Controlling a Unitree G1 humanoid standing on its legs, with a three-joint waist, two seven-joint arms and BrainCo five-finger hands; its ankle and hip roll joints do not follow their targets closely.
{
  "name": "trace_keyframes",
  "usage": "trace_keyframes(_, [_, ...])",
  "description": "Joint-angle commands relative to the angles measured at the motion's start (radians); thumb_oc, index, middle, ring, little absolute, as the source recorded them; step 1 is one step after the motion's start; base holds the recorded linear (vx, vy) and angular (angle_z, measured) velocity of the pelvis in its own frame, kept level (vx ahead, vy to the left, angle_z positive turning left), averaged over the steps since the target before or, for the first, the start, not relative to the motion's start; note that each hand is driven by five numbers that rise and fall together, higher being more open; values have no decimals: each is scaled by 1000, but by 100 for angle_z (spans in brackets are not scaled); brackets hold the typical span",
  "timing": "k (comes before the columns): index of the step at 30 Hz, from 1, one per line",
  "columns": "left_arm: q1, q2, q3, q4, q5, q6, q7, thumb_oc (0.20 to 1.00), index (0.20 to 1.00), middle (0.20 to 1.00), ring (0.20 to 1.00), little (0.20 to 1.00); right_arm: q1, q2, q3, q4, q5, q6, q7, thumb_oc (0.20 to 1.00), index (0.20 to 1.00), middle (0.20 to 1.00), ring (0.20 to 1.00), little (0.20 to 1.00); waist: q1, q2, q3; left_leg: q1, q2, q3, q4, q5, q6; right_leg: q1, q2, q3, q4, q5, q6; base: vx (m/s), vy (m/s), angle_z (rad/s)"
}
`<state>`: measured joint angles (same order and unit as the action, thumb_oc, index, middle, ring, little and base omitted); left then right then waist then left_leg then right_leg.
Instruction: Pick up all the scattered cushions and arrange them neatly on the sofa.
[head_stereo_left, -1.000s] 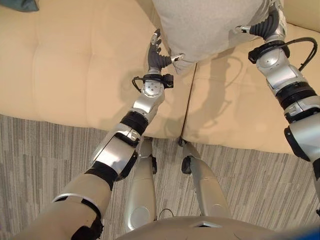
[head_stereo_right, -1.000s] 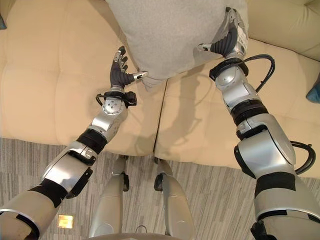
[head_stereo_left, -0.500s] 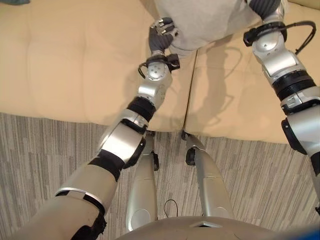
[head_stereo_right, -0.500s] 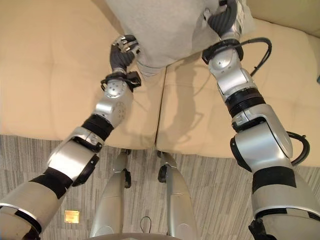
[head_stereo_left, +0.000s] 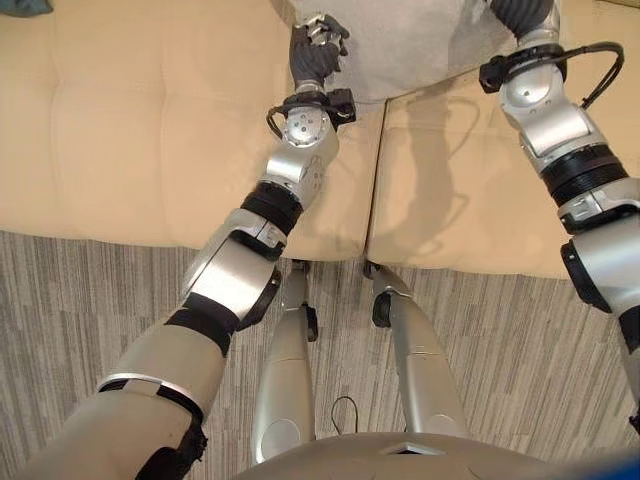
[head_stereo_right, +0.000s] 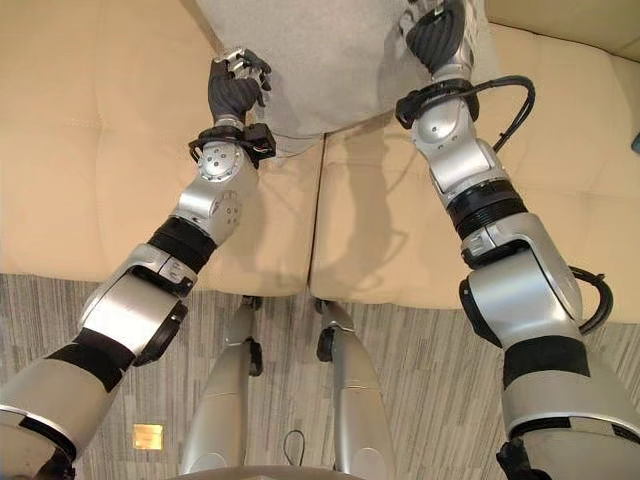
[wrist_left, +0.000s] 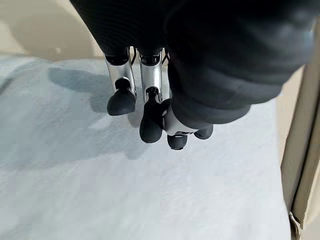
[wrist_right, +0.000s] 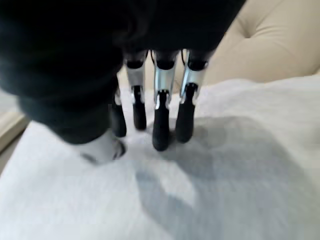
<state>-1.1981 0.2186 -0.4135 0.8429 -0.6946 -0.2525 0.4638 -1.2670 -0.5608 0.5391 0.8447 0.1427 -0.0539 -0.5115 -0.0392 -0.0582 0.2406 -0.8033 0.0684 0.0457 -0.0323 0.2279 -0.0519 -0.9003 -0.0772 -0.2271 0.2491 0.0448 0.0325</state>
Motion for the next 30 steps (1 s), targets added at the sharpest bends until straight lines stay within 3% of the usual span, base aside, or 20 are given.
trace_keyframes(1, [-50,-3,-8,38,60,-47,-5,200,200,200,200,200,-7,19,-11,62,-21,-34,-21,1000,1000,1000,1000,1000,-20,-30,-79,99,13,-3,-55,-78,-99,147,-6,19,-334,120,160,0,0,0])
trace_keyframes(3, [-44,21,-9,18,85,-46,2,200,200,200,200,200,1,-4,-26,69,-18,-35,-28,1000,1000,1000,1000,1000,-17,-26,-76,95,12,-2,-55,-78,-98,144,-6,19,-334,120,161,0,0,0])
trace_keyframes(4, [-35,43,-5,3,105,-45,7,250,250,250,250,250,8,-28,-36,79,-19,-31,-30,1000,1000,1000,1000,1000,-15,-22,-74,91,12,0,-55,-77,-97,139,-7,20,-334,121,163,0,0,0])
trace_keyframes(5, [-29,51,-2,2,113,-44,10,598,598,598,598,598,12,-40,-37,81,-24,-30,-31,1000,1000,1000,1000,1000,-14,-20,-73,90,11,0,-55,-77,-97,137,-8,21,-334,120,163,0,0,0])
trace_keyframes(6, [-24,58,-3,5,123,-40,12,1000,1000,1000,1000,1000,14,-53,-39,84,-26,-29,-31,1000,1000,1000,1000,1000,-14,-19,-72,88,11,-1,-55,-76,-97,136,-8,19,-334,121,163,0,0,0])
trace_keyframes(14, [75,53,58,11,201,-1,70,1000,1000,1000,1000,1000,214,-99,-134,-58,-72,-44,-21,1000,1000,1000,1000,1000,-42,-21,-70,97,15,11,-55,-80,-98,140,-8,21,-333,122,163,2,8,2])
trace_keyframes(24, [20,178,83,139,209,64,6,1000,1000,1000,1000,1000,557,12,-332,-326,-89,-100,16,1000,1000,1000,1000,1000,-128,2,-83,91,23,46,-55,-99,-79,106,-10,51,-332,135,169,13,63,-16])
trace_keyframes(30, [-49,231,128,262,151,94,-44,1000,1000,1000,1000,1000,812,89,-453,-447,9,-150,72,1000,1000,1000,1000,1000,-197,7,-94,91,27,62,-55,-114,-72,88,-4,70,-333,138,170,30,32,-13])
